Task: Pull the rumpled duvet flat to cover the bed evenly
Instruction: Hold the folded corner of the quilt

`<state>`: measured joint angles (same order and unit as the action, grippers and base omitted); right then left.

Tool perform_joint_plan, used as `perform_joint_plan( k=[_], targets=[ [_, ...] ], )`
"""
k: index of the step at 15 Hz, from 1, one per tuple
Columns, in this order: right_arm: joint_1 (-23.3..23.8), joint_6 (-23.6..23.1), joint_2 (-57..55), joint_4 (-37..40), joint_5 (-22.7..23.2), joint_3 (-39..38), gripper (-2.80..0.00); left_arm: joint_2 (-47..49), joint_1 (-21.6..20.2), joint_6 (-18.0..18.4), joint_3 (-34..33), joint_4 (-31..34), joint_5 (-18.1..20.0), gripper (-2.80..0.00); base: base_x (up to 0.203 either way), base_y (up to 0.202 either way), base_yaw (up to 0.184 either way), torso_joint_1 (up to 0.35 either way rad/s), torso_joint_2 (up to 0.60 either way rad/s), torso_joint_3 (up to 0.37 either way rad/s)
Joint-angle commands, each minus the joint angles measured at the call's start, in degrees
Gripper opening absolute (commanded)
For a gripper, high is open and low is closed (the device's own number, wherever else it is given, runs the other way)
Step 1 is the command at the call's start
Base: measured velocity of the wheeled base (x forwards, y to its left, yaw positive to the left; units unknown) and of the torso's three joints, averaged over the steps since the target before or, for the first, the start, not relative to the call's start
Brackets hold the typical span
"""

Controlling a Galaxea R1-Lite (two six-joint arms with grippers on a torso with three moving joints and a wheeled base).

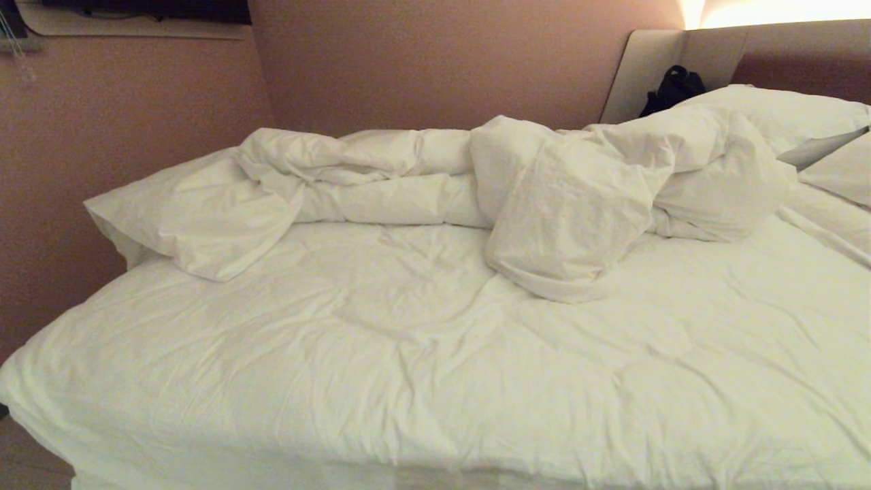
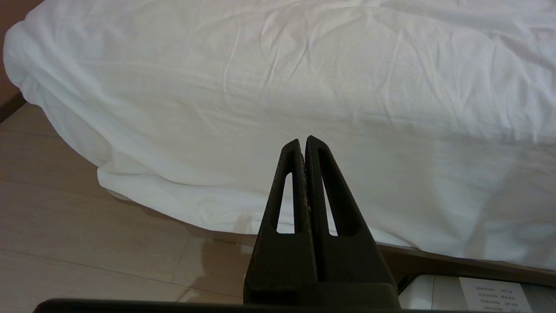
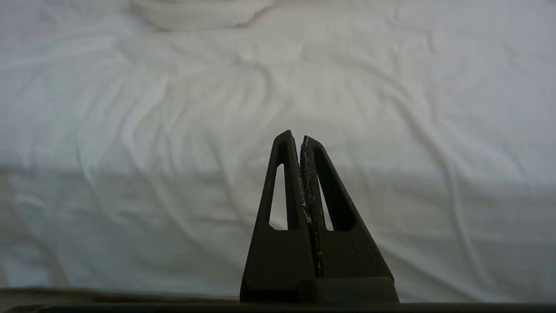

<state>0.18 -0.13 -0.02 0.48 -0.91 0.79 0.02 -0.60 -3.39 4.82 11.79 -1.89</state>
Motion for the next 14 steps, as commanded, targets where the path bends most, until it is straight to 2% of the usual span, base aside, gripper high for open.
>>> perform_joint_plan(
  k=[1, 6, 9, 14],
  targets=[
    [-0.01, -0.16, 0.02, 0.42, -0.07, 2.28, -2.8, -0.02, -0.02, -0.04, -0.07, 0.08, -0.04, -2.8, 0.0, 0.0, 0.0, 0.0, 0.0, 0.0],
    [-0.01, -0.25, -2.46, 13.49, 1.42, 15.26, -2.8, -0.02, -0.02, -0.04, -0.07, 0.08, -0.04, -2.8, 0.0, 0.0, 0.0, 0.0, 0.0, 0.0],
    [-0.01, 0.09, -12.95, 12.84, 2.75, 18.32, -2.8, -0.02, -0.02, -0.04, -0.07, 0.08, -0.03, -2.8, 0.0, 0.0, 0.0, 0.0, 0.0, 0.0],
    [-0.03, 3.94, -38.05, 2.86, 7.94, 24.53, -2.8, -0.02, -0.02, -0.04, -0.07, 0.08, -0.04, -2.8, 0.0, 0.0, 0.0, 0.0, 0.0, 0.0]
  ],
)
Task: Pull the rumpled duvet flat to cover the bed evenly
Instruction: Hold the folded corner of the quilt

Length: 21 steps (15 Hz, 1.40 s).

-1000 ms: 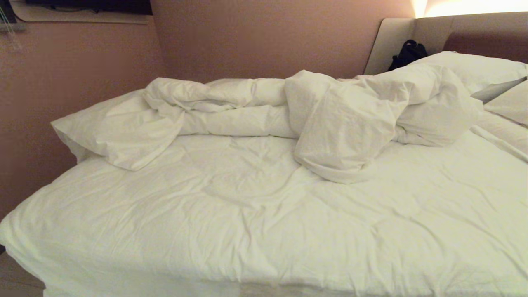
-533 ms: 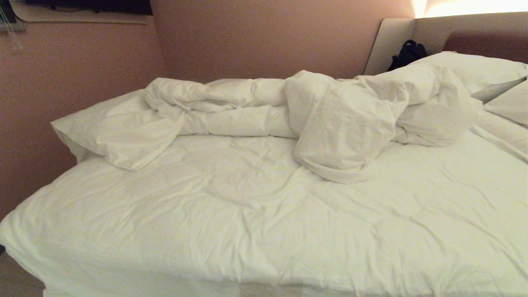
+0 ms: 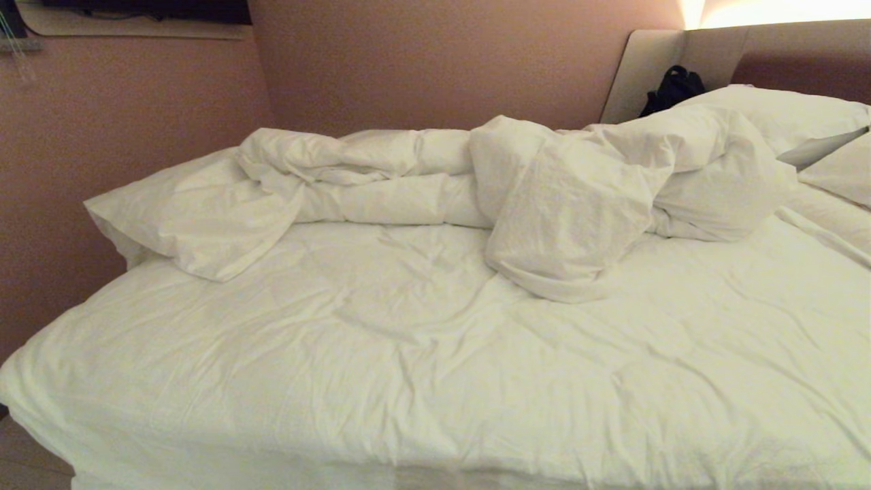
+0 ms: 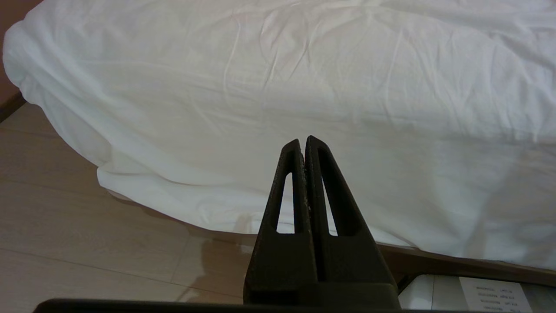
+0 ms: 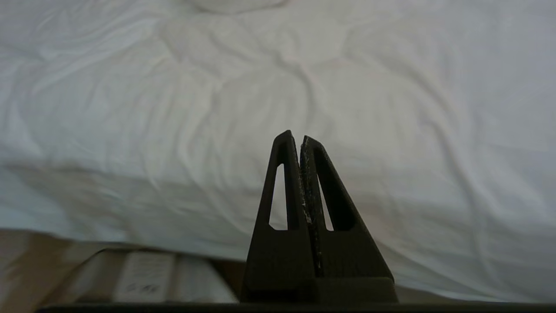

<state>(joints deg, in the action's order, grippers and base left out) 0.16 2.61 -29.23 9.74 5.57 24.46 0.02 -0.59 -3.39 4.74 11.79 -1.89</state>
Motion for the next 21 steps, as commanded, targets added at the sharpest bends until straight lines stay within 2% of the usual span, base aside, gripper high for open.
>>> perform_joint_plan(
  k=[1, 7, 12, 16, 19, 21],
  targets=[
    [-0.03, 2.51, -14.05, -8.44, 2.12, 2.83, -2.8, -0.02, -0.02, -0.04, 0.0, 0.08, -0.04, -2.8, 0.0, 0.0, 0.0, 0.0, 0.0, 0.0],
    [-0.57, 6.69, -41.09, -16.77, 3.56, 18.43, -2.8, -0.02, -0.02, -0.04, 0.0, 0.08, -0.01, -2.8, 0.0, 0.0, 0.0, 0.0, 0.0, 0.0],
    [-2.86, 7.87, -59.02, -17.65, 2.99, 35.83, -2.8, -0.02, -0.02, -0.04, 0.0, 0.08, -0.04, -2.8, 0.0, 0.0, 0.0, 0.0, 0.0, 0.0],
    [-4.22, 8.26, -70.3, -16.61, 1.21, 46.92, -2.8, -0.02, -0.02, -0.04, 0.0, 0.08, -0.04, -2.8, 0.0, 0.0, 0.0, 0.0, 0.0, 0.0],
    [-5.06, 8.48, -76.22, -16.46, -0.86, 51.7, -2.8, -0.02, -0.02, -0.04, 0.0, 0.08, -0.04, -2.8, 0.0, 0.0, 0.0, 0.0, 0.0, 0.0],
    [-6.27, 10.28, -78.54, -16.43, -1.16, 54.88, -2.8, -0.02, -0.02, -0.04, 0.0, 0.08, -0.04, -2.8, 0.0, 0.0, 0.0, 0.0, 0.0, 0.0]
  ],
)
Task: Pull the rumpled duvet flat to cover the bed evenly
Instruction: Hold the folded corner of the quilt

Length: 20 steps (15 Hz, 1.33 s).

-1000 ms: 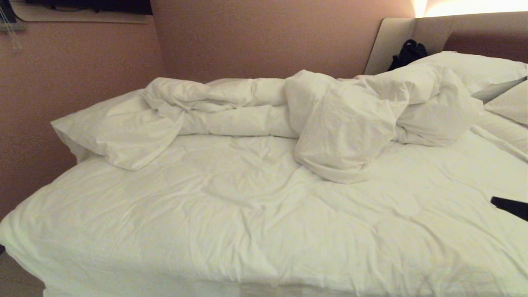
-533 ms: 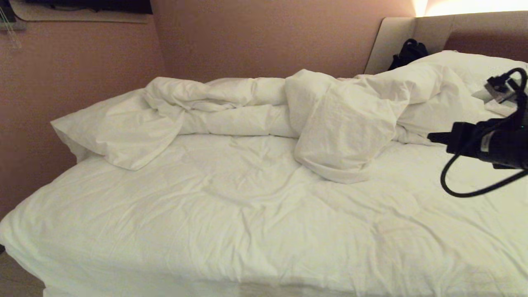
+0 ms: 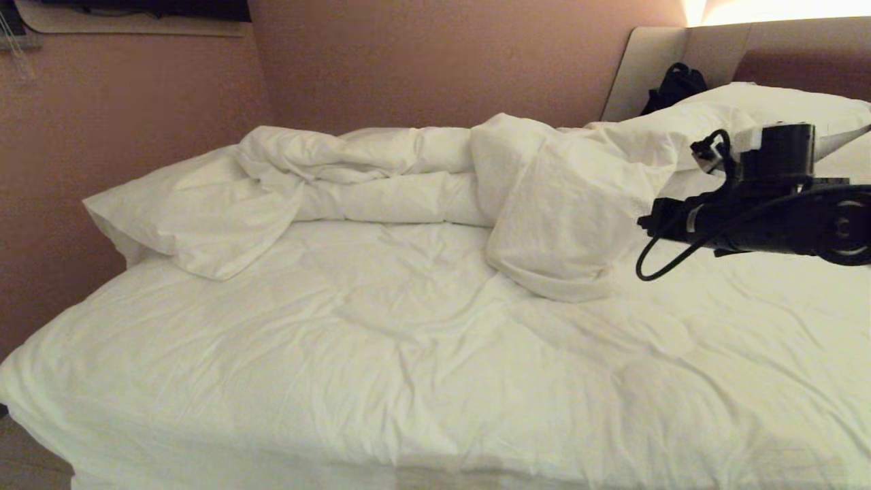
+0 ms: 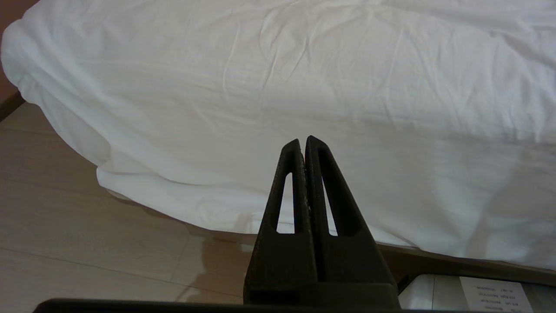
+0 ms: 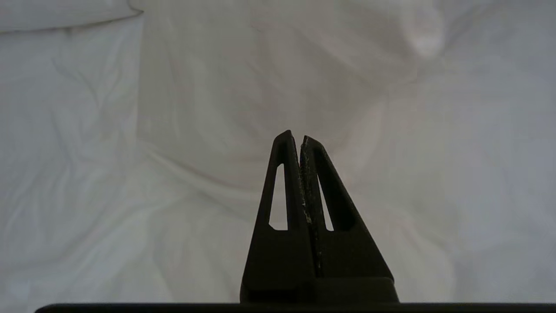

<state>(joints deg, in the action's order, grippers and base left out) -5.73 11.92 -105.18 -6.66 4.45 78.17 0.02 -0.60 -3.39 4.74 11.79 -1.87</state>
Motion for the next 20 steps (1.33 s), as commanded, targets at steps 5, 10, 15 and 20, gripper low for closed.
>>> perform_joint_plan(
  k=[5, 10, 15, 20],
  targets=[
    [-1.21, 2.58, -5.99, 2.76, -0.47, 7.13, -2.8, -0.02, -0.02, -0.04, 0.03, 0.07, -0.07, -2.8, 0.0, 0.0, 0.0, 0.0, 0.0, 0.0],
    [-1.21, 2.58, -10.16, 2.71, -0.76, 9.95, -2.02, -0.02, -0.02, -0.04, 0.0, 0.07, -0.03, -2.8, 0.0, 0.0, 0.0, 0.0, 0.0, 0.0],
    [-1.21, 2.58, -13.85, 2.37, -0.66, 12.9, 0.0, -0.02, -0.02, -0.04, 0.0, 0.07, 0.01, -2.8, 0.0, 0.0, 0.0, 0.0, 0.0, 0.0],
    [-1.02, 3.99, -14.55, 2.56, -0.83, 14.21, 0.0, -0.02, -0.02, -0.04, 0.0, 0.07, 0.02, -2.8, 0.0, 0.0, 0.0, 0.0, 0.0, 0.0]
  ],
)
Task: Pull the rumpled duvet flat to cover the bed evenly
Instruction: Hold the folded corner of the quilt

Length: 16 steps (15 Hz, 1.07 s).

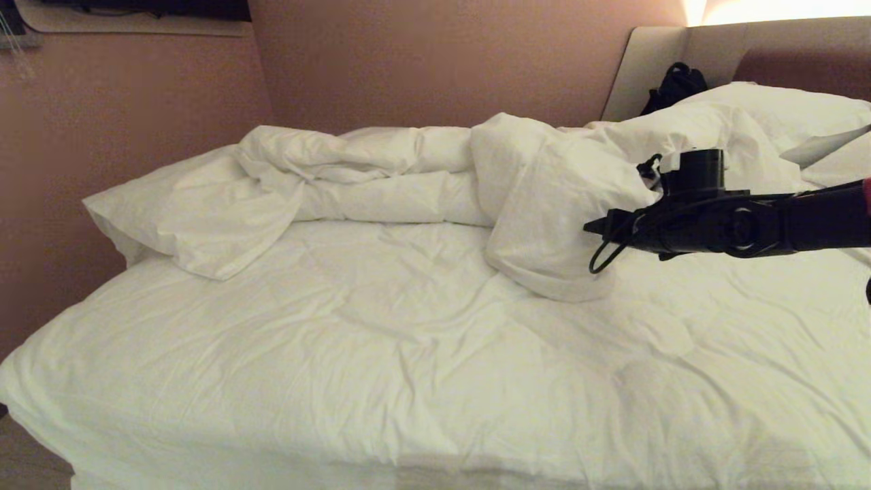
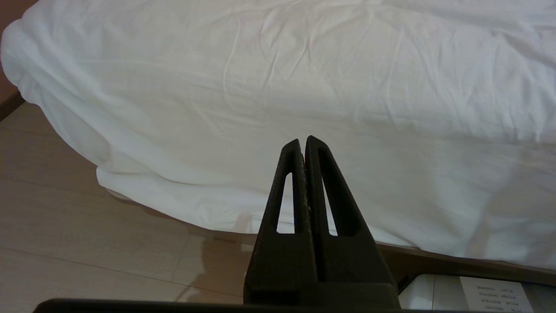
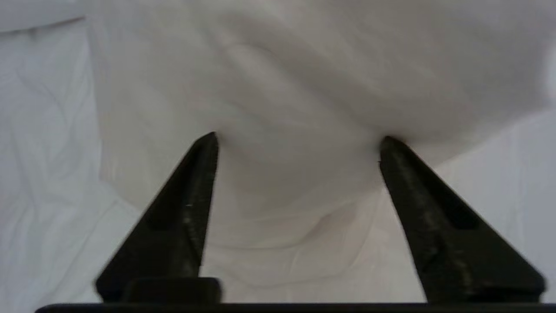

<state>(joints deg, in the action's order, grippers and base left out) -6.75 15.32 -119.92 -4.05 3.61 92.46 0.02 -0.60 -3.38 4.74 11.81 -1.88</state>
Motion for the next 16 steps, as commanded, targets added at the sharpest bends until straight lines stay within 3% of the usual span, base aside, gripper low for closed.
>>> perform_joint_plan(
  k=[1, 9, 14, 16],
  targets=[
    [0.25, 1.0, 0.97, -0.07, 0.0, -0.72, 0.0, -0.02, -0.02, -0.04, 0.0, 0.05, -0.05, -2.8, 0.0, 0.0, 0.0, 0.0, 0.0, 0.0],
    [4.45, 1.37, -1.07, -1.6, 1.82, -0.28, 0.0, -0.02, -0.02, -0.04, 0.0, 0.05, -0.05, -2.8, 0.0, 0.0, 0.0, 0.0, 0.0, 0.0],
    [4.81, 5.77, -6.34, -9.82, 8.85, 0.15, 0.0, -0.02, -0.02, -0.04, 0.0, 0.05, 0.03, -2.8, 0.0, 0.0, 0.0, 0.0, 0.0, 0.0],
    [4.81, 6.13, -8.06, -10.06, 9.5, 1.37, 0.0, -0.02, -0.02, -0.04, 0.0, 0.05, -0.02, -2.8, 0.0, 0.0, 0.0, 0.0, 0.0, 0.0]
  ],
)
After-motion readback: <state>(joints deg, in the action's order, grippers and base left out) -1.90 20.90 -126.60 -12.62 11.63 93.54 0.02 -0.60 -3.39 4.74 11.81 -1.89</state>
